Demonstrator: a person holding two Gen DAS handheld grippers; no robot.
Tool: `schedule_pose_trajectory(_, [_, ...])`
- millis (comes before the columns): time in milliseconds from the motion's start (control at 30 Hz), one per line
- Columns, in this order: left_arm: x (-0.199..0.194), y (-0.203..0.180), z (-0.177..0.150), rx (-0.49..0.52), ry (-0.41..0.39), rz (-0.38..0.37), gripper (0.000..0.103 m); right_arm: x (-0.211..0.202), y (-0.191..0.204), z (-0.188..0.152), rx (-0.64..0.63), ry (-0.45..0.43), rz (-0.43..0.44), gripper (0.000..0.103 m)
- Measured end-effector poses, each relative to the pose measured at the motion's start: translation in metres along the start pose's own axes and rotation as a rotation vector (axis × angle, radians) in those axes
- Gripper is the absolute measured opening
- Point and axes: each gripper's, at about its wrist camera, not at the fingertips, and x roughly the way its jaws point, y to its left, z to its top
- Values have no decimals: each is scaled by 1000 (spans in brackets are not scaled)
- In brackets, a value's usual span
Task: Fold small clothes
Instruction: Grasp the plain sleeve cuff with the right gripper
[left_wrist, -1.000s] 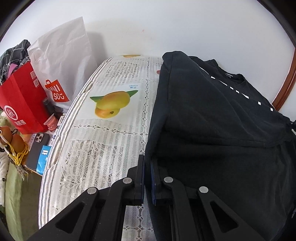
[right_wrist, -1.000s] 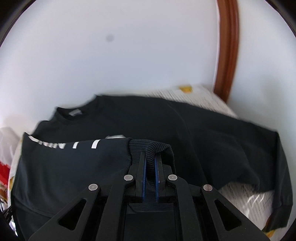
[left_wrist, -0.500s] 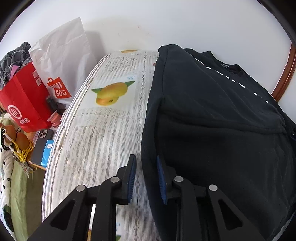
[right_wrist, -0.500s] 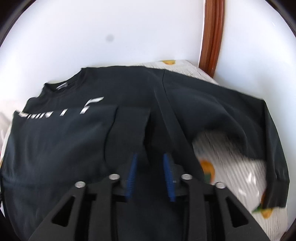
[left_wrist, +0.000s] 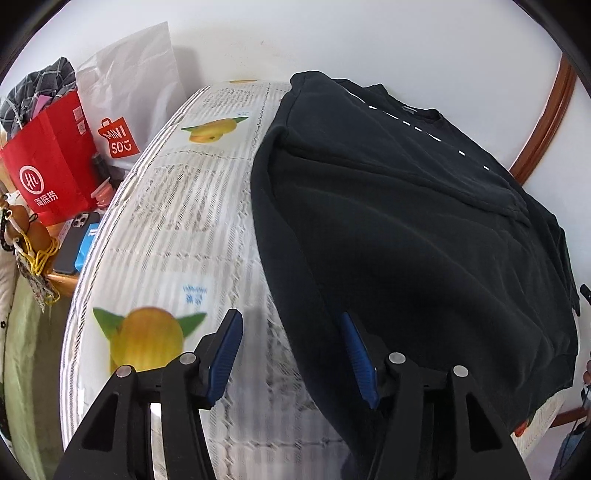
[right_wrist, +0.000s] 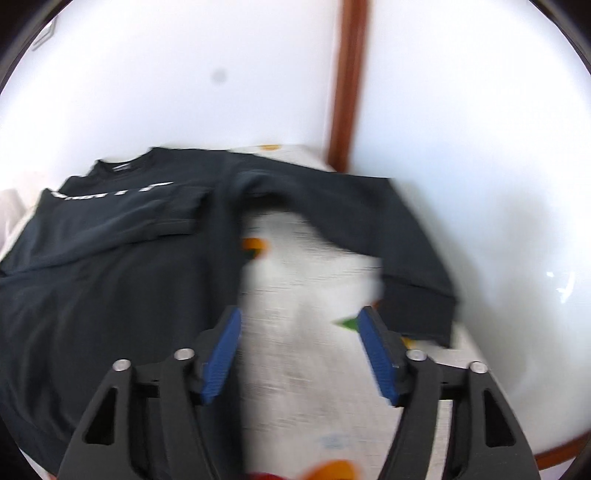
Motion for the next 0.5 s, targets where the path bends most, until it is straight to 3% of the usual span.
schedule_pose_trajectory(233, [-1,-14,-15,35,-47,88,53,36,-58,-10,70,73,-2,67])
schedule_pose_trajectory(500, [0,-18,-12,39,-46,125,53,91,-55,-1,54,138,-60,67])
